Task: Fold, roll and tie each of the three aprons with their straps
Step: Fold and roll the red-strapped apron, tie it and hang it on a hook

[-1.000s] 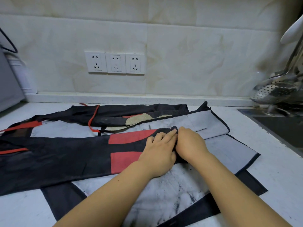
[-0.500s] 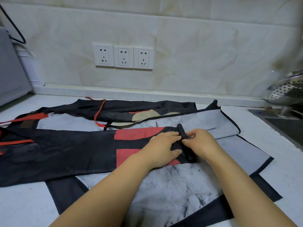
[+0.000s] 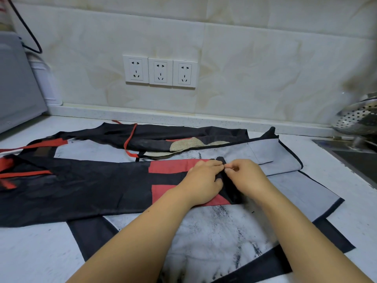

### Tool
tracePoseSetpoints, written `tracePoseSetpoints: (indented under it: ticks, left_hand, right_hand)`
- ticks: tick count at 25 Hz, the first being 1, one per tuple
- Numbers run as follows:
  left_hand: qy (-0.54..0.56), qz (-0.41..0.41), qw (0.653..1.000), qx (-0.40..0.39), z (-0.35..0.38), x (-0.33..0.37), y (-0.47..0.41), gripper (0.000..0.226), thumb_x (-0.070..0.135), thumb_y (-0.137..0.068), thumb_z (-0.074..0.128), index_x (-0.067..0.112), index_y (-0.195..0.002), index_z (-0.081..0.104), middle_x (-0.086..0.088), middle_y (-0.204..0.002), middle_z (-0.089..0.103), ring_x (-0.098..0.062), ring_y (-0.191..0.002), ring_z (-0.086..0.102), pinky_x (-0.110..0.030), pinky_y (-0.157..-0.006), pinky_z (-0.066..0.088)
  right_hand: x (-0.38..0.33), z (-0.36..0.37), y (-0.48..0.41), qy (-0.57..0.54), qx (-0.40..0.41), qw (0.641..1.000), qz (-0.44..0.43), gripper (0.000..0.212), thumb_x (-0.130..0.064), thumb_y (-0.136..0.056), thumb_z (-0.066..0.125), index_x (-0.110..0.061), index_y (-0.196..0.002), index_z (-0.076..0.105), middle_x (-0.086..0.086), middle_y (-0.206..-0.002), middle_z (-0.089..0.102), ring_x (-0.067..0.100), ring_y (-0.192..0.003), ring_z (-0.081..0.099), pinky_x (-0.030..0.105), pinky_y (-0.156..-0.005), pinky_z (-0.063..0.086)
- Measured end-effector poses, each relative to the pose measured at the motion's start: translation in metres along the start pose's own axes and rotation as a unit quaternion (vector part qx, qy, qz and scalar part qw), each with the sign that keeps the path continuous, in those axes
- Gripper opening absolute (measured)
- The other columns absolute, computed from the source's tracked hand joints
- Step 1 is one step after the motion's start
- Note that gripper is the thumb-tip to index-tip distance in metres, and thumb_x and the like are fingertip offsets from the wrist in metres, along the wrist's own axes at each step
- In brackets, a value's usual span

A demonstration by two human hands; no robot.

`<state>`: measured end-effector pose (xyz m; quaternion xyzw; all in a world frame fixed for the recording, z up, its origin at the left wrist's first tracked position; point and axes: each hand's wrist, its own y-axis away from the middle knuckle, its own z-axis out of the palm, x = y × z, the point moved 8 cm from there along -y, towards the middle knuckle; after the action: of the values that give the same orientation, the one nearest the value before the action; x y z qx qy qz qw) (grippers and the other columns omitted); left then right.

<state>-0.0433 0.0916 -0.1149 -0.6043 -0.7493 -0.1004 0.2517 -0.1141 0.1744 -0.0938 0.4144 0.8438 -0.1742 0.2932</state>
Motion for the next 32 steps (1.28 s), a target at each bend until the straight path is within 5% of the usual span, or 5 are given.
tracePoseSetpoints:
  ticks: [5, 13, 19, 25, 32]
  left_hand:
    - [-0.038, -0.017, 0.999, -0.012, 0.002, -0.004, 0.001, 0.049, 0.026, -0.097, 0.049, 0.020, -0.145, 0.044, 0.008, -0.154, 0.036, -0.022, -0.137, 0.031, -0.041, -0.115, 0.026]
    - [0.041, -0.039, 0.997, 0.046, -0.016, -0.018, 0.003, 0.051, 0.031, -0.083, 0.071, 0.022, -0.131, 0.056, -0.001, -0.125, 0.057, -0.019, -0.113, 0.054, -0.038, -0.098, 0.044]
    - [0.020, -0.050, 0.998, -0.041, -0.007, -0.017, 0.007, 0.066, 0.047, -0.072, 0.048, 0.036, -0.137, 0.044, 0.001, -0.128, 0.048, -0.024, -0.120, 0.040, -0.042, -0.106, 0.035]
    - [0.020, -0.073, 0.994, -0.077, -0.010, -0.019, 0.009, 0.069, 0.037, -0.090, 0.057, 0.022, -0.152, 0.030, 0.008, -0.149, 0.032, -0.019, -0.137, 0.023, -0.029, -0.115, 0.022]
    - [-0.043, -0.065, 0.995, -0.061, -0.020, -0.017, 0.015, 0.070, 0.047, -0.086, 0.065, 0.024, -0.147, 0.040, 0.003, -0.146, 0.031, -0.021, -0.136, 0.022, -0.035, -0.115, 0.024]
  right_hand:
    - [0.015, -0.001, -0.015, -0.034, -0.109, 0.982, 0.147, 0.020, -0.015, -0.086, 0.069, 0.001, -0.097, 0.065, 0.012, -0.070, 0.060, 0.019, -0.055, 0.054, 0.023, -0.044, 0.043]
    - [-0.015, 0.007, -0.014, 0.084, -0.026, 0.996, 0.013, 0.014, -0.011, -0.077, 0.066, -0.013, -0.078, 0.052, 0.004, -0.078, 0.057, 0.021, -0.072, 0.054, 0.029, -0.057, 0.041]
    - [-0.041, 0.025, -0.007, 0.239, 0.018, 0.966, -0.092, 0.028, -0.008, -0.085, 0.053, -0.015, -0.064, 0.035, 0.007, -0.086, 0.053, 0.024, -0.075, 0.049, 0.028, -0.060, 0.035]
    - [0.006, 0.010, -0.007, -0.163, -0.075, 0.980, 0.084, 0.007, -0.013, -0.090, 0.064, -0.007, -0.088, 0.067, 0.008, -0.067, 0.061, 0.015, -0.045, 0.052, 0.023, -0.048, 0.046]
    - [-0.003, 0.015, -0.012, 0.004, -0.052, 0.996, 0.069, 0.012, -0.022, -0.083, 0.068, -0.011, -0.083, 0.063, 0.008, -0.073, 0.064, 0.021, -0.051, 0.054, 0.027, -0.054, 0.044]
